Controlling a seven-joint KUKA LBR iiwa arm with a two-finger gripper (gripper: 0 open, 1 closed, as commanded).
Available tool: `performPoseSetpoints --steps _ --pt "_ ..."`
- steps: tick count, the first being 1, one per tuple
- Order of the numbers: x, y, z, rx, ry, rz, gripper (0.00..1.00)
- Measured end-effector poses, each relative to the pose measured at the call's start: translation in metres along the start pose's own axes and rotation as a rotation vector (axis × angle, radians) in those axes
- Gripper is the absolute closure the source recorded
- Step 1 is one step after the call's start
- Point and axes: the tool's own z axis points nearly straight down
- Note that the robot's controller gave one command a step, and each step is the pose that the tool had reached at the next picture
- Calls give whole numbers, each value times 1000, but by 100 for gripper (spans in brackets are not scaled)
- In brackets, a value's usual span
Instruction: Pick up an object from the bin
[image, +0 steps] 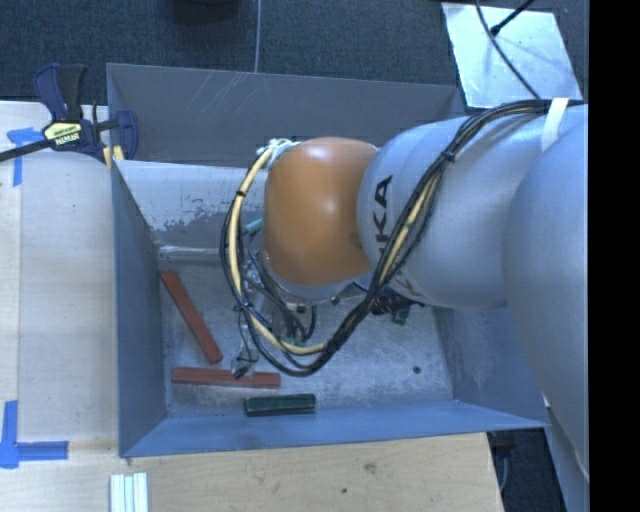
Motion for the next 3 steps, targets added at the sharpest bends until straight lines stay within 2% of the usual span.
performPoseSetpoints --steps 1,2,3 --pt "23 25 119 0 0 -112 0" --pt "21 26 113 -3 -2 -110 100" --pt "21 26 61 -3 -4 -124 100"
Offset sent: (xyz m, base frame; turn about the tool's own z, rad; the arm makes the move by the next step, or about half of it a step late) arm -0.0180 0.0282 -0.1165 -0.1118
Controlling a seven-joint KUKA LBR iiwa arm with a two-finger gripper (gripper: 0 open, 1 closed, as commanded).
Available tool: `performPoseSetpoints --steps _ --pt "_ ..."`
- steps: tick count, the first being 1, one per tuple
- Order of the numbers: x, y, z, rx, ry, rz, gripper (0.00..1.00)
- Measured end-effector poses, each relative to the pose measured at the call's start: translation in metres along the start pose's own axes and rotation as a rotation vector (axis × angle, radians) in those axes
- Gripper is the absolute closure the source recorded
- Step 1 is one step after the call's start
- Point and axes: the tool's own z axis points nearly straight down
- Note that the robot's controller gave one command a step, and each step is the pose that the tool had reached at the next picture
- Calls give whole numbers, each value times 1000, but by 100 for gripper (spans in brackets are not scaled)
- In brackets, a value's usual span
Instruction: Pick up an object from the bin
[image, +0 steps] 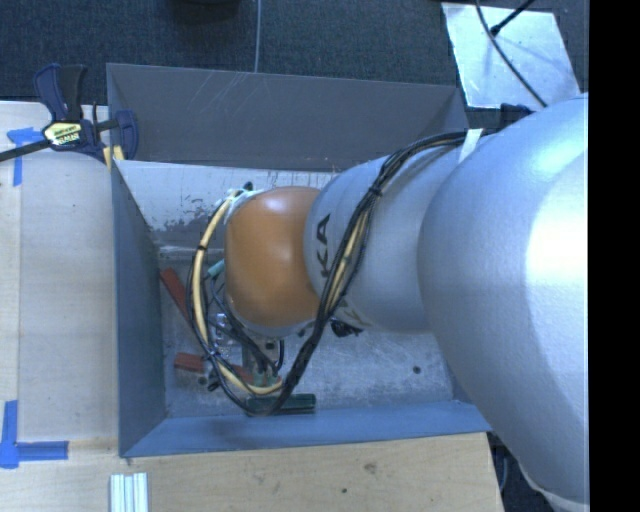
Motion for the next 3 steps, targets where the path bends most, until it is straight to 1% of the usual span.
performPoseSetpoints --steps 1,2,3 --pt "1 28 54 1 -1 -245 100" --pt "-18 -15 -5 2 0 79 100" --pt "-17 -15 -3 3 3 78 0"
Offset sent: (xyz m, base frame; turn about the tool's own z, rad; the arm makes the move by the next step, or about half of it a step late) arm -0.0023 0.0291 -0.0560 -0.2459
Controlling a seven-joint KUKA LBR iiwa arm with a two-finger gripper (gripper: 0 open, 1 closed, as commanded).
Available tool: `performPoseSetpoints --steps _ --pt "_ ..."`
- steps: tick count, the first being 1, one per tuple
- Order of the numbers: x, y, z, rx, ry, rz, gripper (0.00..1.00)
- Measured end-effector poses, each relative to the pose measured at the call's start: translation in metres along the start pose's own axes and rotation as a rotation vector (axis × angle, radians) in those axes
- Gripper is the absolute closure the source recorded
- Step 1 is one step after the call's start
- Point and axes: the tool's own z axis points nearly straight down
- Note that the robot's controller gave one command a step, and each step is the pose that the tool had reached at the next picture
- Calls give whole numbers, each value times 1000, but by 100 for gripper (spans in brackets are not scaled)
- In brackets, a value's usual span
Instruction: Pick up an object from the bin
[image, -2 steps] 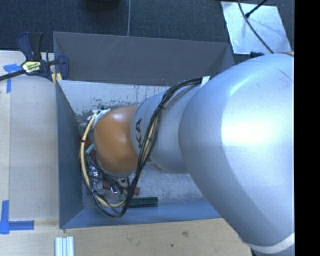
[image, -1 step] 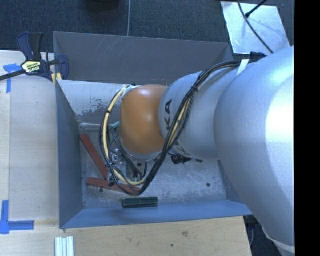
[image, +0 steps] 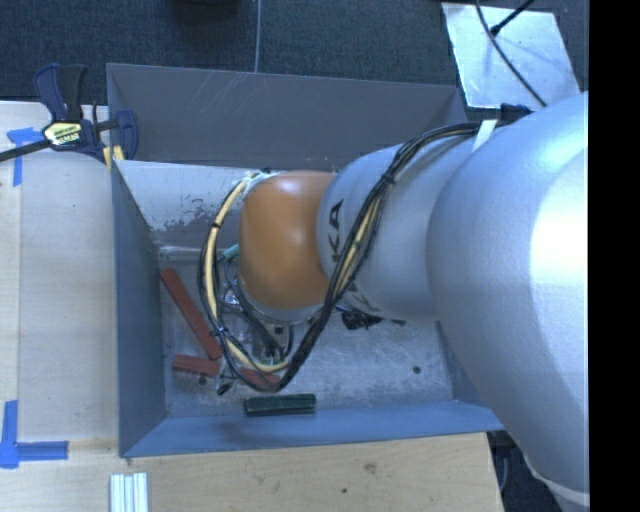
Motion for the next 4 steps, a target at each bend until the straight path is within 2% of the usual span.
performPoseSetpoints --steps 1,2,4 --pt "17 -21 63 4 7 -13 0" --pt "15 -19 59 -1 0 -13 100" --pt "4 -34 -20 -1 -3 -41 100"
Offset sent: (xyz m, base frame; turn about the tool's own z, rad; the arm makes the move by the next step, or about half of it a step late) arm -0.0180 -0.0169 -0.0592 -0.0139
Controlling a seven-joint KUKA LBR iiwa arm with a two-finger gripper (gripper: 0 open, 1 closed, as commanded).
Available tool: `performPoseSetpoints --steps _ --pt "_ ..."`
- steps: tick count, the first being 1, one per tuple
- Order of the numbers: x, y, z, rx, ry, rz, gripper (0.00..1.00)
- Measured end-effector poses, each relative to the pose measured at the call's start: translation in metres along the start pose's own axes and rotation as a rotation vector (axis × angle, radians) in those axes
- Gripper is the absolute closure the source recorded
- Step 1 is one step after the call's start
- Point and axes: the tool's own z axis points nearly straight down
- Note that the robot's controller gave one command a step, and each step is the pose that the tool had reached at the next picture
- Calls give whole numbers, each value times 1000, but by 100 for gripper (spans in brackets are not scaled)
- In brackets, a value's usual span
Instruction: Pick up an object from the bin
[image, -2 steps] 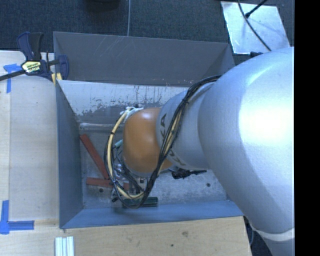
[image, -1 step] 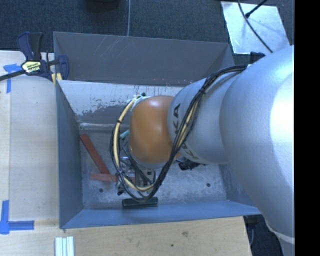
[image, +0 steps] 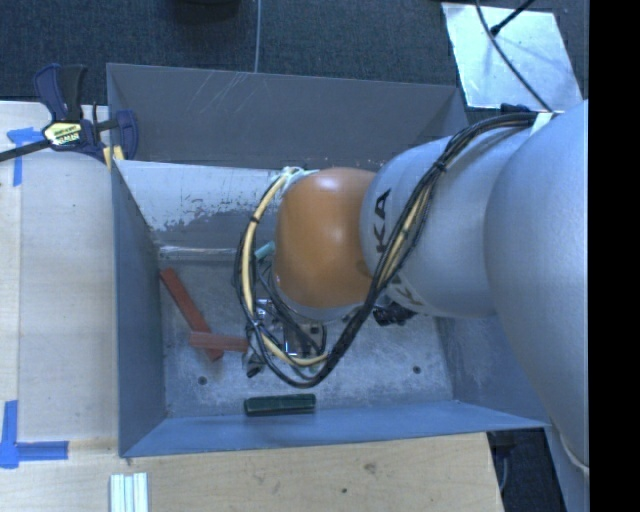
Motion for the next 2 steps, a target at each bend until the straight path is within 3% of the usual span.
performPoseSetpoints --steps 1,2 --pt "9 8 -15 0 -1 -112 100" --pt "-2 7 -70 0 1 -102 100"
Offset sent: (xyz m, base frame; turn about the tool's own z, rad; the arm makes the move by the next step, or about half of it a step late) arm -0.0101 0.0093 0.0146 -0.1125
